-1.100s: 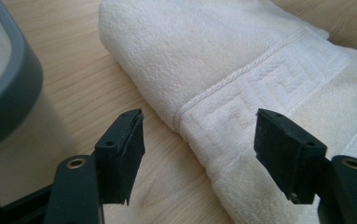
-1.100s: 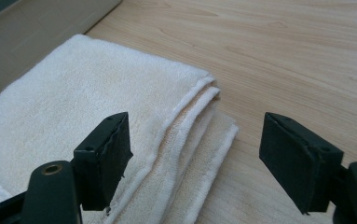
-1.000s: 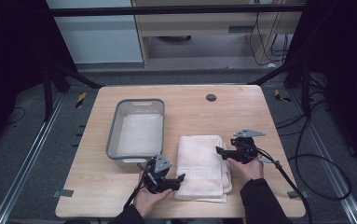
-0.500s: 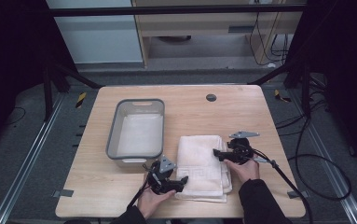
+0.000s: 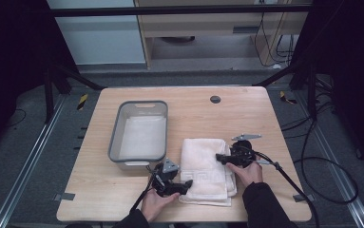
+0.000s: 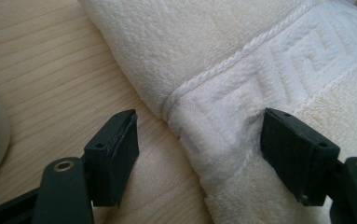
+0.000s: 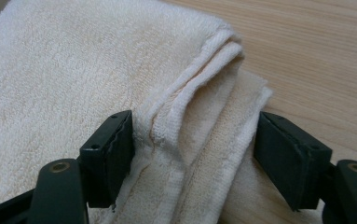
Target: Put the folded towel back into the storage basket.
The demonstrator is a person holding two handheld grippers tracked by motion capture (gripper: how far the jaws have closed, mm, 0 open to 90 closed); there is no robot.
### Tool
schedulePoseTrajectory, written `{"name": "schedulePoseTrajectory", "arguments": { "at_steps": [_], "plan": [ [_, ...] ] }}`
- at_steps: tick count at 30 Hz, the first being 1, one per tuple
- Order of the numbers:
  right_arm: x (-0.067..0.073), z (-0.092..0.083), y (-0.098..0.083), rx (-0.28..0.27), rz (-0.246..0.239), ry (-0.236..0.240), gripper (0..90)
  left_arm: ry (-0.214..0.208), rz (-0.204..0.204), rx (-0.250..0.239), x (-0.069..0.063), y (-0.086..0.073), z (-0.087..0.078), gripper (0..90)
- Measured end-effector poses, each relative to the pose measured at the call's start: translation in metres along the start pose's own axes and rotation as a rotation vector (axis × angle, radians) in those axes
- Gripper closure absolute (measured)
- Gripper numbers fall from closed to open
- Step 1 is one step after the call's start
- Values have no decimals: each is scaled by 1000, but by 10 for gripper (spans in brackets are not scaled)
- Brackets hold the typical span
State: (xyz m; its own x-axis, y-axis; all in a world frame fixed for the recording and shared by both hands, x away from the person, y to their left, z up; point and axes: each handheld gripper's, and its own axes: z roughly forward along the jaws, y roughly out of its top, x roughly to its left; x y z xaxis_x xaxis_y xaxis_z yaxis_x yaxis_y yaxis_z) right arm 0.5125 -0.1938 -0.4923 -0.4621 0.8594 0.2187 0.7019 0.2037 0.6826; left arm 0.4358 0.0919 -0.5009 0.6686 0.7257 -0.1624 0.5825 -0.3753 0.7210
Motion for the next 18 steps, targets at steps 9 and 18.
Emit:
{"name": "schedulePoseTrajectory", "arguments": {
  "at_steps": [9, 18],
  "plan": [
    [-2, 3, -1, 15, 37, 60, 411, -38, 10, 8, -2, 1, 0, 383],
    [-4, 3, 0, 20, 81, 153, 621, -88, -27, 25, -3, 3, 0, 560]
  ]
}}
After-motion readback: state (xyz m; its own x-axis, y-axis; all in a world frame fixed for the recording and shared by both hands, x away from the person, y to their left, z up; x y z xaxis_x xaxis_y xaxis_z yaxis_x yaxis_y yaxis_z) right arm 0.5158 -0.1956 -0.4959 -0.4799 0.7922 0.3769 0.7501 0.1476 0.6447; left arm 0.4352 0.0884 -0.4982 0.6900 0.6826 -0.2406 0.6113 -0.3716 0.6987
